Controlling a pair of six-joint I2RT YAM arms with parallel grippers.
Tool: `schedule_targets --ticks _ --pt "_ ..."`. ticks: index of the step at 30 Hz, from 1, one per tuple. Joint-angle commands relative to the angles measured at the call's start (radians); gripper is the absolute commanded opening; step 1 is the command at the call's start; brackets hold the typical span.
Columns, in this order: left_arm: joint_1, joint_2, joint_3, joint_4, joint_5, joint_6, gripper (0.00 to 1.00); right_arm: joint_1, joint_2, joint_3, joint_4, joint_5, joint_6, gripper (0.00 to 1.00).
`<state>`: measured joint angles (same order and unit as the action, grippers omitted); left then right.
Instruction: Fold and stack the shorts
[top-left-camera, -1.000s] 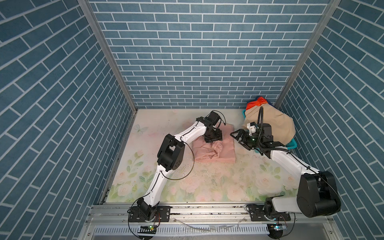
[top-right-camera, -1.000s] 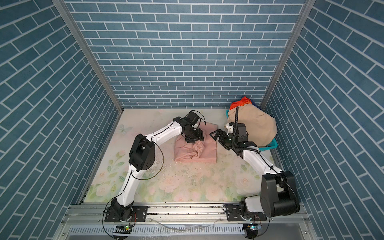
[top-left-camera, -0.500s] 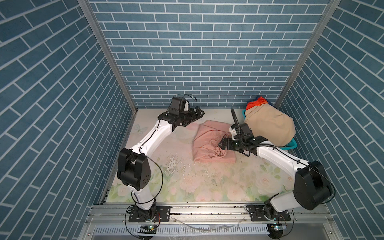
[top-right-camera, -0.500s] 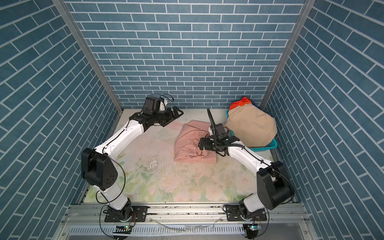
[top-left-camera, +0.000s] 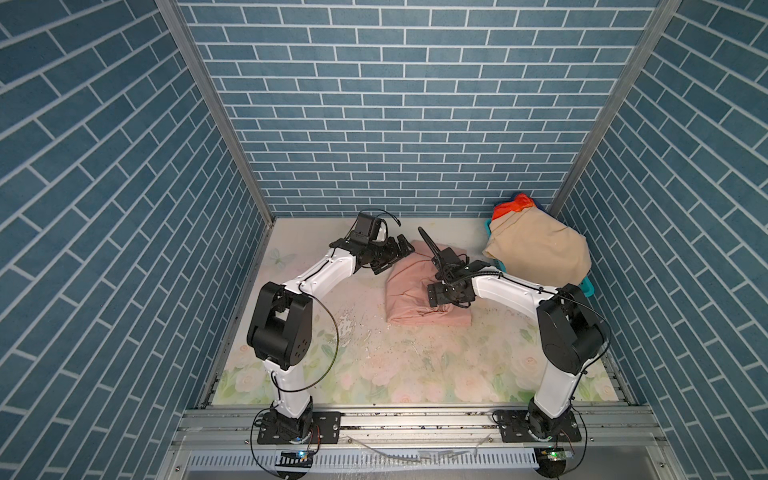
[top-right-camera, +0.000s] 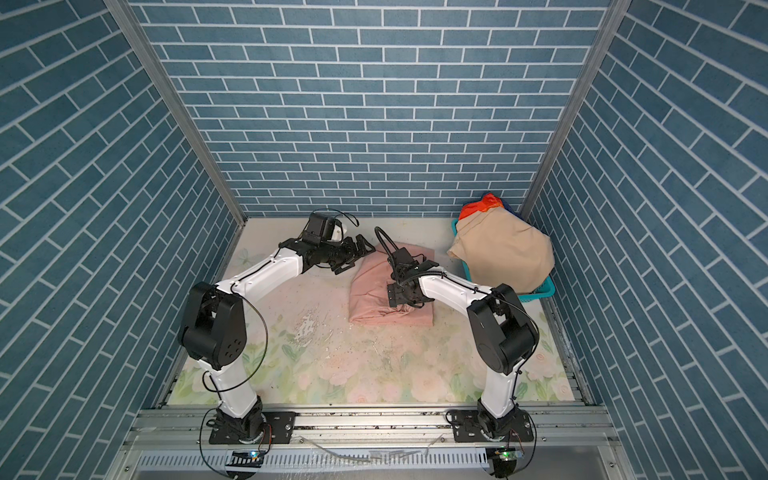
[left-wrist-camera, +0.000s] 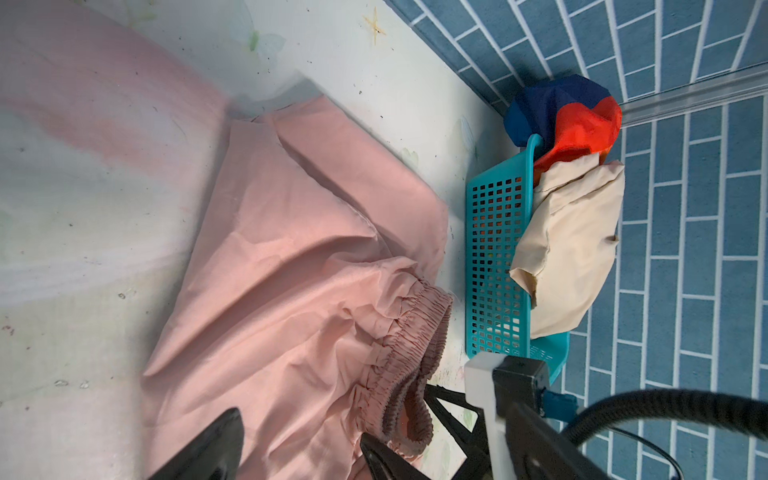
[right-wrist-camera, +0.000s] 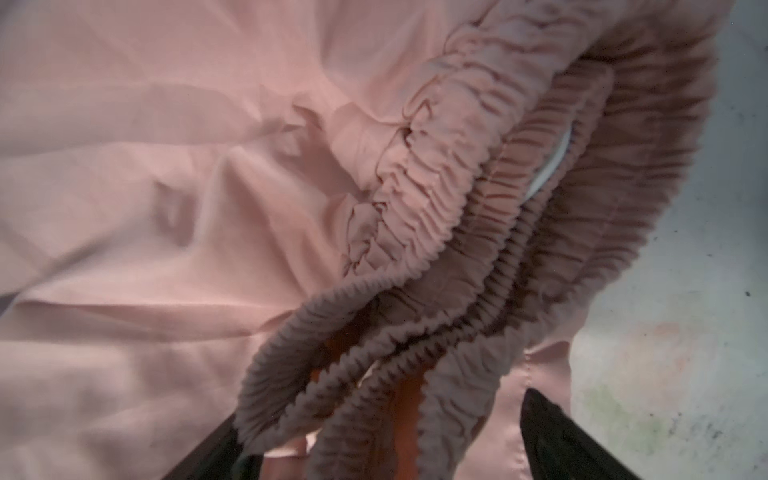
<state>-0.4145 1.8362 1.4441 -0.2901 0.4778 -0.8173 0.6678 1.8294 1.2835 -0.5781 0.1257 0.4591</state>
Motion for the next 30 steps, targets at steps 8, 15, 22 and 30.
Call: schedule_targets --ticks 8,15,22,30 --pt "0.015 0.039 -0.027 0.040 0.036 0.000 1.00 0.003 0.097 0.130 -0.056 0.018 -0.047 0.34" --pt "0.049 0.038 -0.065 0.073 0.051 -0.005 1.00 0.003 0.096 0.195 -0.094 0.024 -0.071 0.00" --pt "0.071 0.047 -0.062 0.090 0.066 -0.017 1.00 0.008 -0.001 0.326 -0.119 -0.024 -0.105 0.00" --pt "0.064 0.101 -0.020 0.097 0.028 -0.011 1.00 -0.125 -0.112 -0.002 0.040 -0.111 -0.136 0.00"
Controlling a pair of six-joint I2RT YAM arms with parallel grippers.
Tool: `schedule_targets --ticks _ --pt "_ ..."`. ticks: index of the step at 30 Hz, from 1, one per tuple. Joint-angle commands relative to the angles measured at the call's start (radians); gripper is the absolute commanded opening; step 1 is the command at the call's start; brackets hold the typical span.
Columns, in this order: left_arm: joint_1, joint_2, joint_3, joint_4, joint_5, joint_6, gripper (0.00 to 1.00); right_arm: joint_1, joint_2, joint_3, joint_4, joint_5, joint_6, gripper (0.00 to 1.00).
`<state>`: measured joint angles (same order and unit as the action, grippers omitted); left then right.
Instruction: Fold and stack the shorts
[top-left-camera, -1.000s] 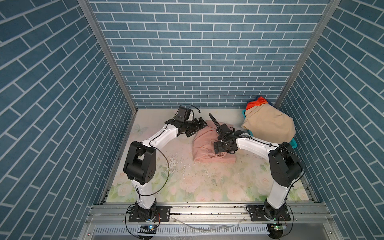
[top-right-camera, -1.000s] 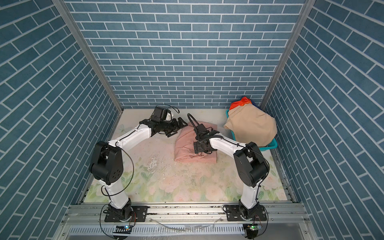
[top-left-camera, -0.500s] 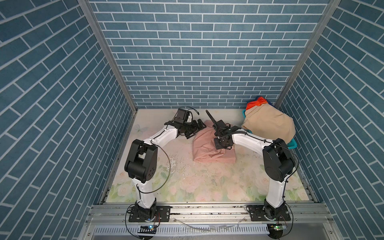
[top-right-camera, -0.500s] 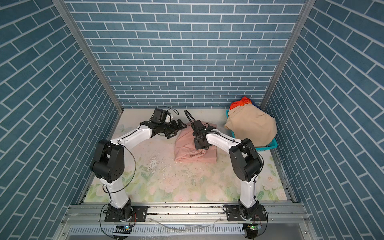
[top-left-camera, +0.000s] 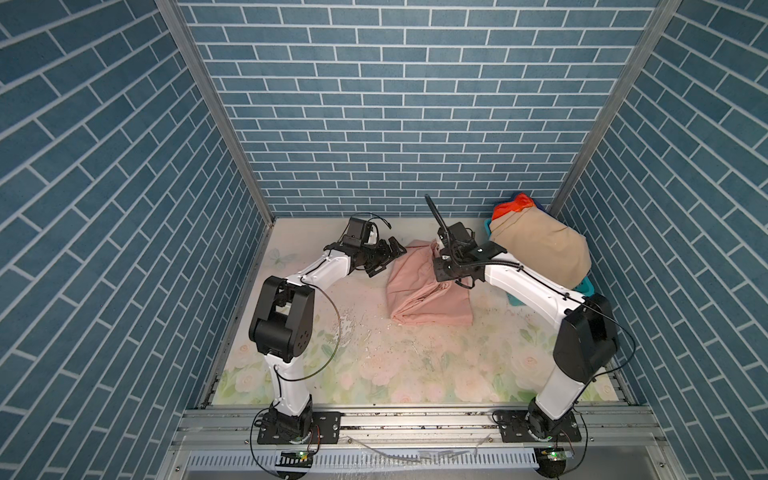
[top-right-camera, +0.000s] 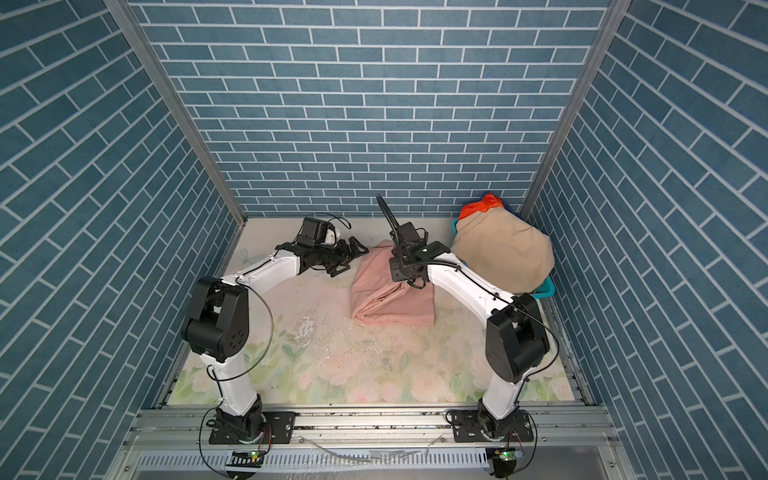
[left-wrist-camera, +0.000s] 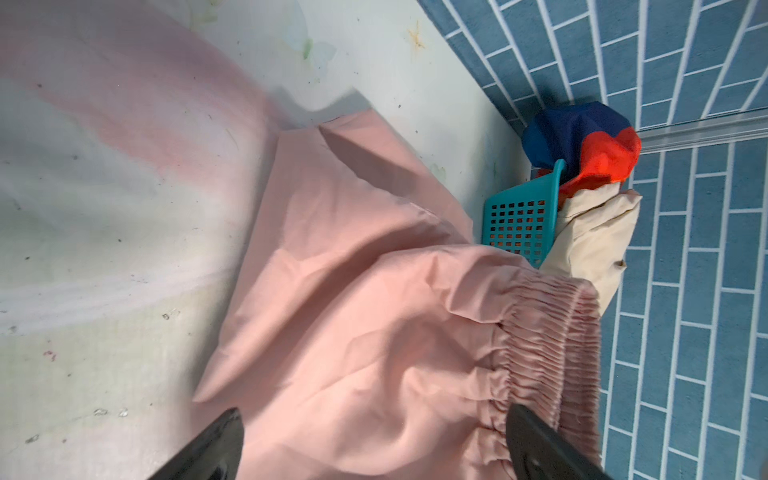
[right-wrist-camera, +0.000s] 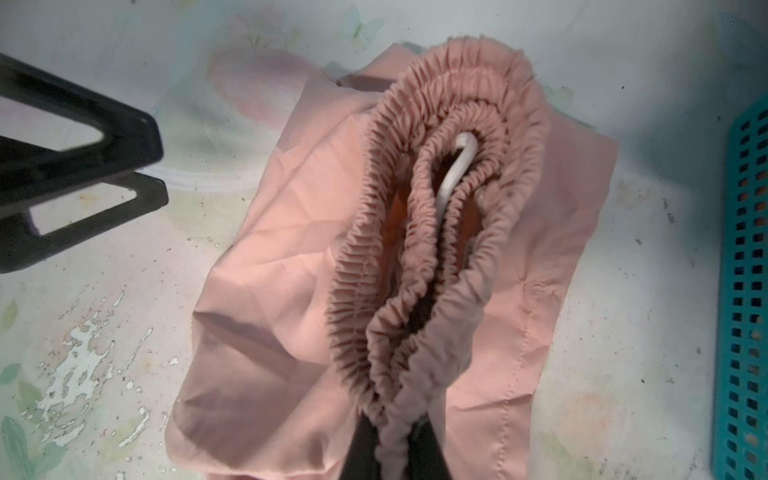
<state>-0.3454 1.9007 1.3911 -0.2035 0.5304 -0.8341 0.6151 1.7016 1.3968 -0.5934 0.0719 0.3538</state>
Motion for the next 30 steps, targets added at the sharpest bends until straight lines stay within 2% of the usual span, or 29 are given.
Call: schedule_targets --ticks 1,3,5,9,14,19,25,27,30 --pt "-0.012 0.050 0.037 0.029 -0.025 -0.009 1.00 -0.103 0.024 -0.161 0.105 -0.108 -0.026 0.00" --pt "-0.026 0.083 0.046 0.077 -0.017 -0.043 1.00 -0.147 0.044 -0.231 0.213 -0.214 -0.008 0.00" --pt "-0.047 0.118 0.071 0.104 -0.004 -0.065 1.00 -0.163 0.077 -0.245 0.260 -0.261 -0.008 0.00" --pt "-0.076 0.160 0.117 0.103 0.015 -0.068 1.00 -0.165 0.096 -0.248 0.289 -0.261 -0.014 0.00" --pt "-0.067 0.191 0.152 0.080 0.031 -0.048 1.00 -0.165 0.057 -0.207 0.273 -0.259 -0.015 0.00" --pt "-0.035 0.167 0.133 0.058 0.006 -0.016 1.00 -0.138 0.061 -0.070 0.234 -0.281 -0.010 0.00" --pt "0.033 0.100 0.024 0.104 0.014 -0.037 1.00 -0.022 0.107 0.220 0.144 -0.317 -0.057 0.00" --pt "0.065 0.071 -0.020 0.129 0.016 -0.049 1.00 -0.005 0.100 0.257 0.152 -0.355 -0.068 0.00" --pt "0.094 0.047 -0.036 0.112 0.026 -0.029 1.00 -0.032 0.079 0.197 0.207 -0.371 -0.054 0.00"
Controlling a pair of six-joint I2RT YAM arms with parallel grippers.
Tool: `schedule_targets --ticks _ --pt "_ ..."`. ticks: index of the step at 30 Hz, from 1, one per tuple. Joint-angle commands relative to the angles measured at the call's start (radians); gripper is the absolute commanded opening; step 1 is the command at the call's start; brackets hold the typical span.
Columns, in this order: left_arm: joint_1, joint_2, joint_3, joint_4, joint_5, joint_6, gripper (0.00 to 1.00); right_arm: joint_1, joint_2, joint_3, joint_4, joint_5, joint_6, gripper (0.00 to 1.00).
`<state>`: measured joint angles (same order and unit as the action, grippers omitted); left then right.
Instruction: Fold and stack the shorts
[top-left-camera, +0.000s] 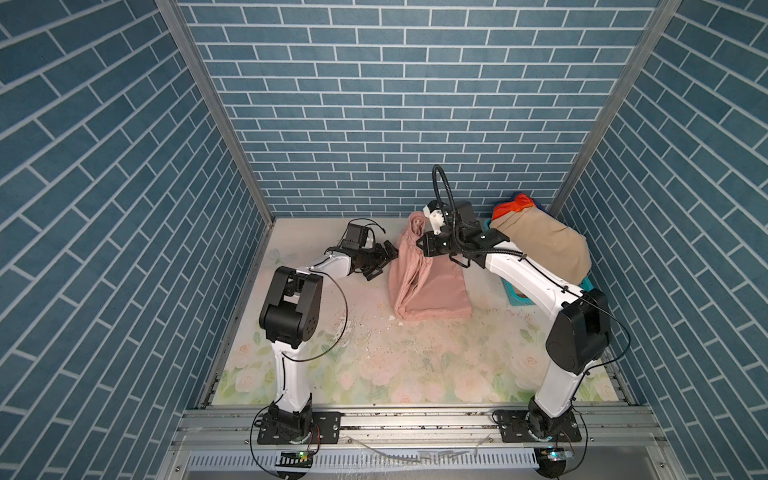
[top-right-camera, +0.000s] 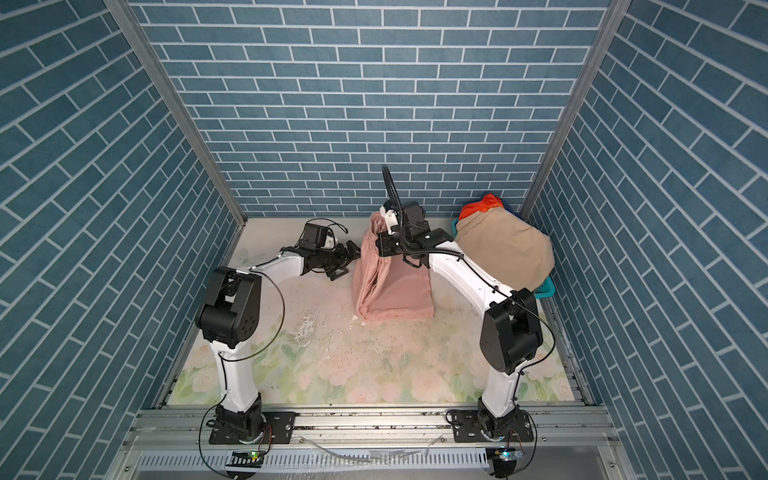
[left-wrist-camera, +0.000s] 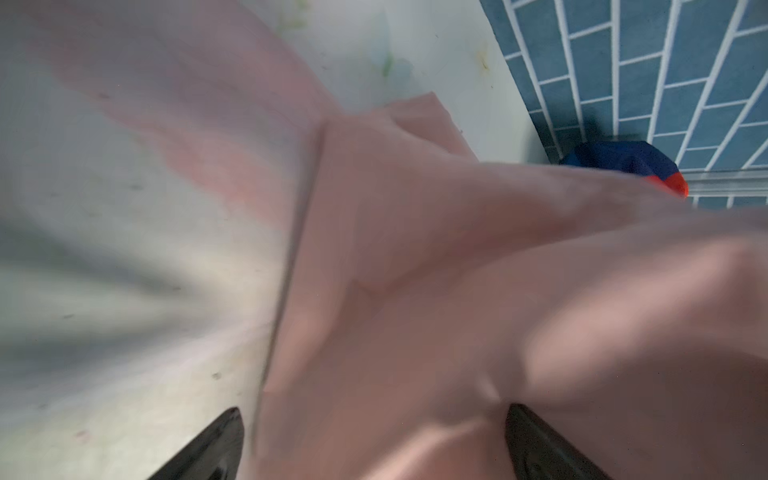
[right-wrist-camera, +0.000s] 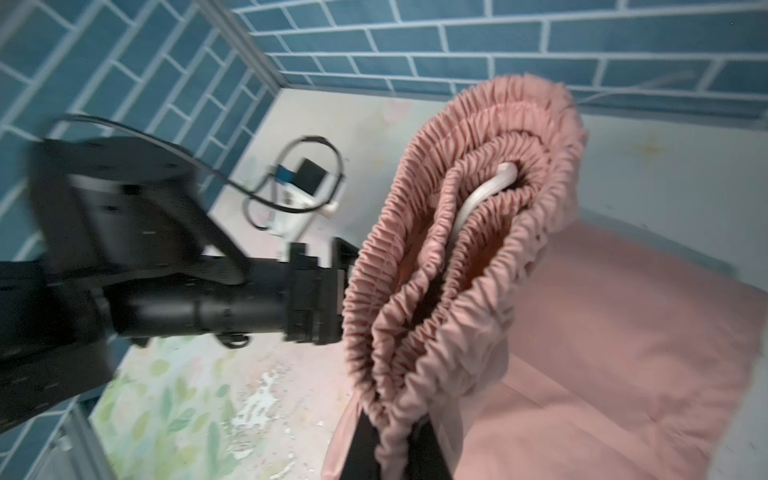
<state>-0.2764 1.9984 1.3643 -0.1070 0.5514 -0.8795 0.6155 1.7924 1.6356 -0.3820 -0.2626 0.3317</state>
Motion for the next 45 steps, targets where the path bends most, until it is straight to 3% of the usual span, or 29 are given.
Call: schedule_targets --ticks 1,6,15,21,27,31,35,39,45 --pt "0.028 -0.055 -0.006 0.002 0.005 0.029 1.00 -0.052 -0.004 -0.069 0.003 -0.042 -0.026 0.00" --pt "0.028 -0.041 -0.011 0.018 0.010 0.026 1.00 -0.169 0.055 -0.258 0.148 -0.129 0.055 0.00" --pt "0.016 -0.030 -0.047 0.043 0.028 0.020 1.00 -0.220 0.124 -0.395 0.235 -0.127 0.066 0.00" --pt "-0.014 -0.015 -0.022 0.018 0.032 0.043 1.00 -0.236 0.118 -0.398 0.198 -0.094 0.046 0.31" --pt "-0.020 0.033 0.087 -0.030 0.030 0.070 1.00 -0.190 -0.085 -0.403 0.100 0.040 0.032 0.69" --pt "-0.023 0.100 0.155 0.106 0.082 -0.081 1.00 -0.105 -0.182 -0.462 0.213 0.045 0.149 0.88" --pt "-0.047 0.204 0.262 0.184 0.111 -0.190 1.00 -0.047 -0.150 -0.524 0.408 -0.016 0.256 0.98" --pt "-0.058 0.299 0.321 0.228 0.117 -0.268 1.00 -0.020 -0.053 -0.520 0.483 -0.047 0.272 0.99" --pt "-0.039 0.393 0.371 0.220 0.050 -0.252 1.00 -0.043 0.088 -0.494 0.478 -0.074 0.241 0.98"
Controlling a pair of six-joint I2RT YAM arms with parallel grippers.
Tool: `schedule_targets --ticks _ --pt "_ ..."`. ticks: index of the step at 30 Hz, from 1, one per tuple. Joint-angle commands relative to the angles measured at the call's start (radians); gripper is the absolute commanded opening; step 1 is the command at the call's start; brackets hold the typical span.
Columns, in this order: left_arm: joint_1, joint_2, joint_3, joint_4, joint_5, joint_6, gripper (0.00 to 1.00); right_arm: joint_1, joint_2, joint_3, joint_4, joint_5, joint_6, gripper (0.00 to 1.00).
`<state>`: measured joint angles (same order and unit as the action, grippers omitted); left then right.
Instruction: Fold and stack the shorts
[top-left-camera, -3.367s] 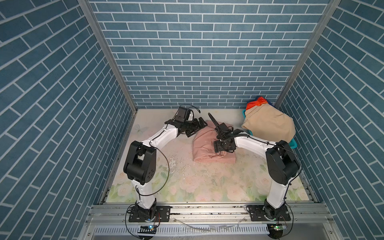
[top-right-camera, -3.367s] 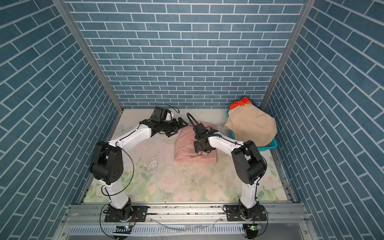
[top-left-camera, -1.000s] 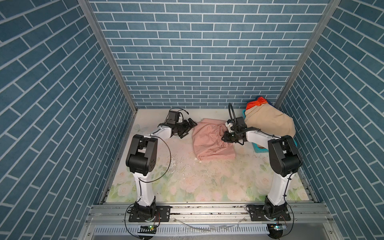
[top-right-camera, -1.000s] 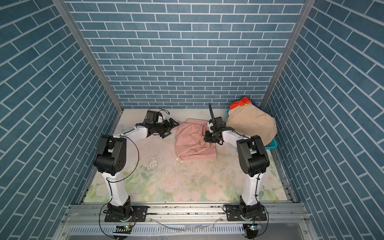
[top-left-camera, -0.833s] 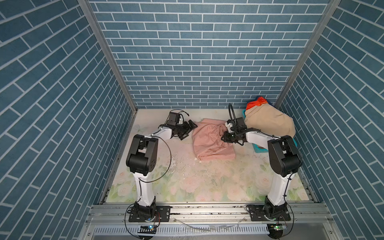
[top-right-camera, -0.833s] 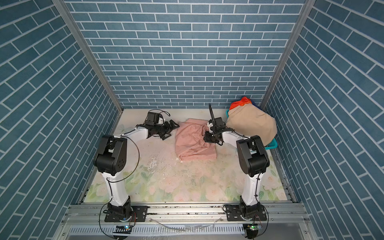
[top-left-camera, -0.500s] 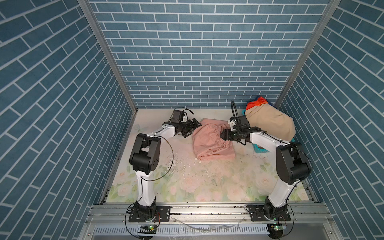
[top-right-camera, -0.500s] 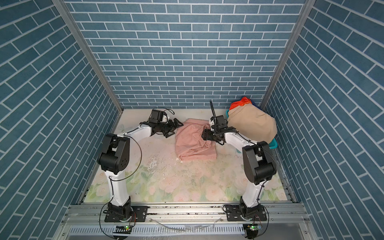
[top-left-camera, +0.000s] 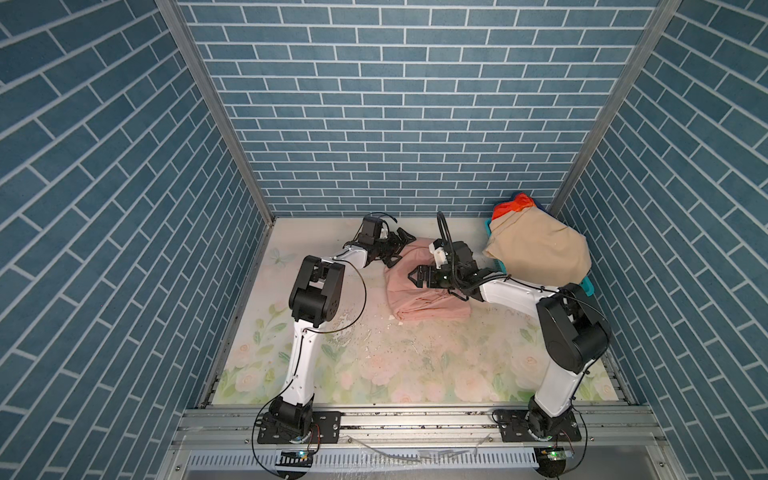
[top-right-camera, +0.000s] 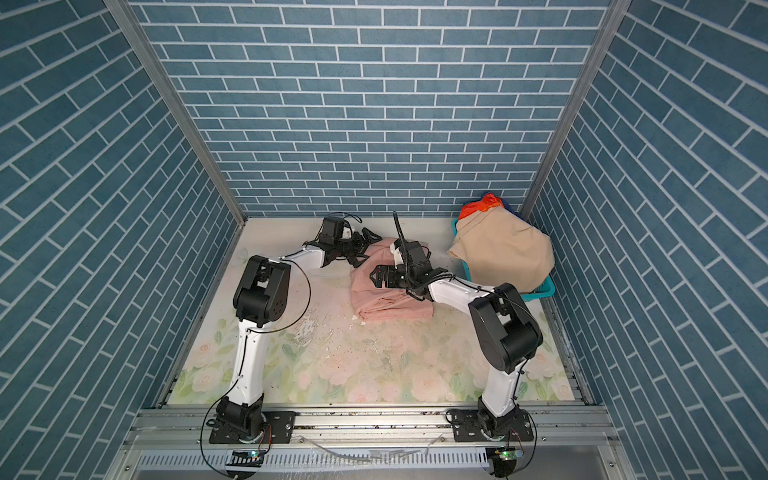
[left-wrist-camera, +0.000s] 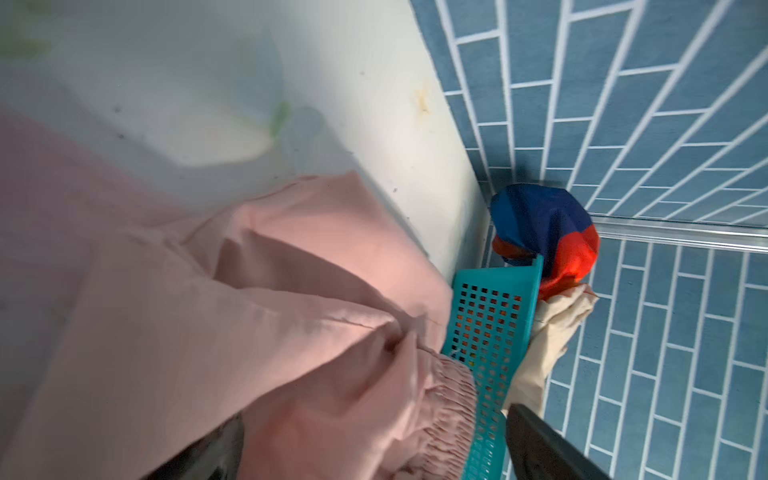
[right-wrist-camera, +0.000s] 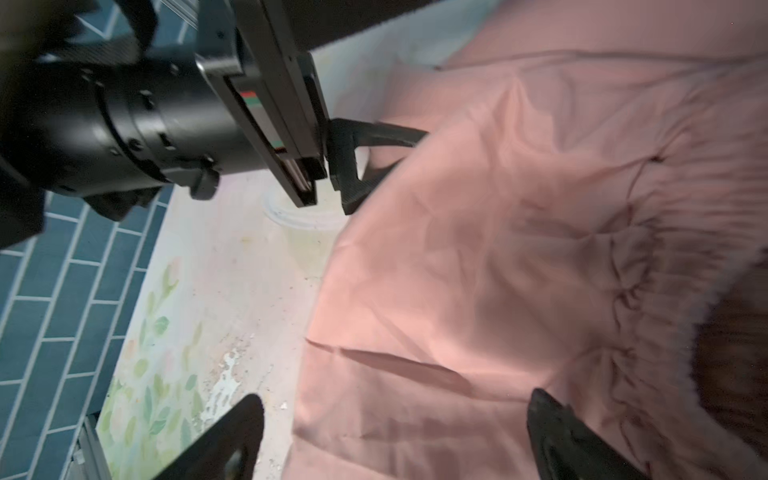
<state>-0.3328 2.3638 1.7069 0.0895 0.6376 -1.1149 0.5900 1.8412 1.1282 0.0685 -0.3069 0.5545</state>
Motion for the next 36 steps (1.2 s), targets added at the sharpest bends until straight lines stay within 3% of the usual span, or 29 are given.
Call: schedule_targets --ticks 1,8,16,20,24,28,33,36 --pt "0.022 0.037 0.024 0.038 -0.045 -0.024 1.00 -0.033 0.053 0.008 0.028 -0.039 0.019 0.98" --pt "0.071 0.103 0.032 0.045 -0.087 -0.036 1.00 -0.134 0.032 -0.116 0.008 -0.076 0.009 0.98" --pt "0.084 0.184 0.115 -0.009 -0.090 -0.017 1.00 -0.151 -0.065 -0.298 0.014 -0.101 -0.017 0.99" --pt "0.117 0.161 0.142 -0.089 -0.088 0.049 1.00 -0.151 -0.144 -0.317 -0.053 -0.083 -0.046 0.99" --pt "0.124 0.051 0.156 -0.186 -0.030 0.143 1.00 -0.152 -0.247 -0.255 -0.133 -0.077 -0.055 0.98" --pt "0.095 -0.169 -0.007 -0.122 0.009 0.120 1.00 -0.159 -0.261 -0.114 -0.173 -0.073 -0.032 0.98" --pt "0.018 -0.428 -0.470 0.336 -0.061 -0.197 1.00 -0.160 -0.105 0.060 -0.081 -0.097 0.072 0.99" --pt "-0.051 -0.465 -0.619 0.513 -0.109 -0.277 1.00 -0.160 0.008 0.147 0.003 -0.140 0.140 0.99"
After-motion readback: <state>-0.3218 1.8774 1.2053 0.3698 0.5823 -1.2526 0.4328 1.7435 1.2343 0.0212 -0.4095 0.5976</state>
